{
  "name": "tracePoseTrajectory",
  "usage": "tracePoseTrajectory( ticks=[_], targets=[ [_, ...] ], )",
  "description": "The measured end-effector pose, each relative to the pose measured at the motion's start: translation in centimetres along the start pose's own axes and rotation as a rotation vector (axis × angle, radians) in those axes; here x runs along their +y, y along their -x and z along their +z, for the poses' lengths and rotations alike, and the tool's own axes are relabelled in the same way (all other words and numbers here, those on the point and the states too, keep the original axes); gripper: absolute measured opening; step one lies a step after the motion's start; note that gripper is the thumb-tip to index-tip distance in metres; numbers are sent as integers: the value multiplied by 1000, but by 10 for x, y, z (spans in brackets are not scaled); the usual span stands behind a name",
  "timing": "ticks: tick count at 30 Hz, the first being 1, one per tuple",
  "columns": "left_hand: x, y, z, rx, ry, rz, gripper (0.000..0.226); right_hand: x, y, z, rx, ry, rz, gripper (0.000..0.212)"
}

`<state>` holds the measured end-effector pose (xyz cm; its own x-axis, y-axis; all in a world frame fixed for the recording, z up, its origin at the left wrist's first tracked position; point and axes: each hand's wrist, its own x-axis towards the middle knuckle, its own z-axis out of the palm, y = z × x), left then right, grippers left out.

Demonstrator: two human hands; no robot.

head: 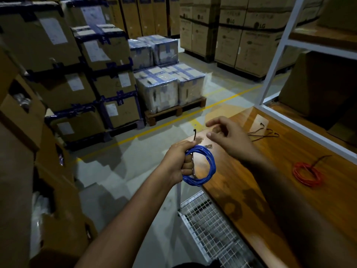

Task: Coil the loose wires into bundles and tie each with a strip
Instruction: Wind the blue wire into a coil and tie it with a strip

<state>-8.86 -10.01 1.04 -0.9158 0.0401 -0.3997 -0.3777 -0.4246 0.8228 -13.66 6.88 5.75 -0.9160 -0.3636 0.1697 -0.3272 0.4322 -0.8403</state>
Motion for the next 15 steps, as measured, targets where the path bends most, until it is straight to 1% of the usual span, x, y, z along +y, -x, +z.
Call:
tracePoseTrajectory(
  ticks=[1, 2, 4, 5, 6, 8, 11, 15],
  targets=[
    [-1, -2, -1, 10, 16, -6, 49, -2, 18, 6, 23, 85, -58, 16],
    [-2, -3, -2, 22, 32, -15, 46, -4, 36, 14, -21, 168, -107, 16],
    [-5, -6, -4, 32, 63, -47, 40, -7, 66, 33, -127, 358, -155, 28],
    [-7, -6, -4, 31, 73, -70, 40, -5, 75, 41, -114, 450, -157, 38],
    [-10, -7, -5, 27, 83, -93, 42, -3, 80, 48, -64, 504, -146, 44],
    [-15, -6, -3, 21, 108, -120, 45, 2, 84, 57, 27, 497, -96, 48],
    [-19, -5, 0, 39, 122, -127, 44, 6, 88, 68, 63, 499, -17, 42],
    [-24, -6, 1, 27, 165, -100, 48, 4, 97, 67, 212, 217, 39, 24]
  ],
)
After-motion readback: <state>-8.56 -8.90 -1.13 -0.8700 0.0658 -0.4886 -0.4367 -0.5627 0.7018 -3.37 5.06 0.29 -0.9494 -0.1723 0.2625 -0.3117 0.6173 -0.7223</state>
